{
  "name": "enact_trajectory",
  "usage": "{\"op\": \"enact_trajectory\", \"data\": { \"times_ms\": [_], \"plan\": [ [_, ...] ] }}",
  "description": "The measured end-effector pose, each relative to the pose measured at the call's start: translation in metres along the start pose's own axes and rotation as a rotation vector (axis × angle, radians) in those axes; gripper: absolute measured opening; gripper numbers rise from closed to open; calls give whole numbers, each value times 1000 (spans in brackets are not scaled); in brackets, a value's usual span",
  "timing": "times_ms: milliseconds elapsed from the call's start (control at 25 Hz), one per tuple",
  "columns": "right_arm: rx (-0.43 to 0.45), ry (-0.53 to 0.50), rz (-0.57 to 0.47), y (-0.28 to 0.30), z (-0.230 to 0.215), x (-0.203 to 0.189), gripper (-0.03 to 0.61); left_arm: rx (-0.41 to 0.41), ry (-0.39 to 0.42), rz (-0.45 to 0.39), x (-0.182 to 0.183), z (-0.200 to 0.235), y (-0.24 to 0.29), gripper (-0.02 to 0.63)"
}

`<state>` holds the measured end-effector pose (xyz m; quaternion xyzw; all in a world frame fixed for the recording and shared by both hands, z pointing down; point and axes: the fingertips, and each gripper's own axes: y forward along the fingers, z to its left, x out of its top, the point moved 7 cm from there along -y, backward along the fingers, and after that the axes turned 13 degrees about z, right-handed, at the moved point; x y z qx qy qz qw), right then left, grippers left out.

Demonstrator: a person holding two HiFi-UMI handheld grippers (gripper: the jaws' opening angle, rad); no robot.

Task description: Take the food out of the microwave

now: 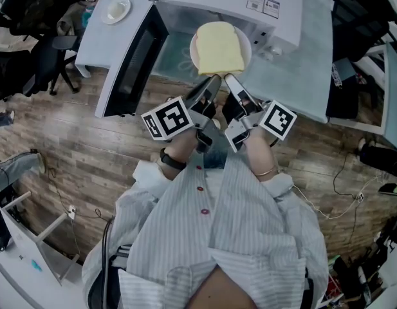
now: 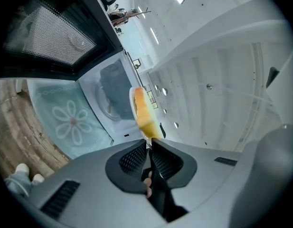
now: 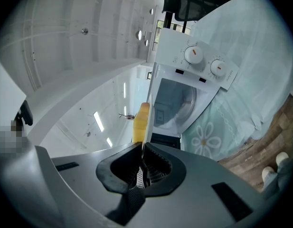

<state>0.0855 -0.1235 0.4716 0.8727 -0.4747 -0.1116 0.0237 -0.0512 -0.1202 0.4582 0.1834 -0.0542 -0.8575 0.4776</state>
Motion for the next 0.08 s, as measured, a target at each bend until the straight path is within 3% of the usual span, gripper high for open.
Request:
{"op": "enact_trajectory", "data": {
  "times_ms": [80],
  "plan": [
    [-3, 4, 1, 0, -1, -1, 41, -1, -4, 1, 0, 1, 0, 40]
  ]
}}
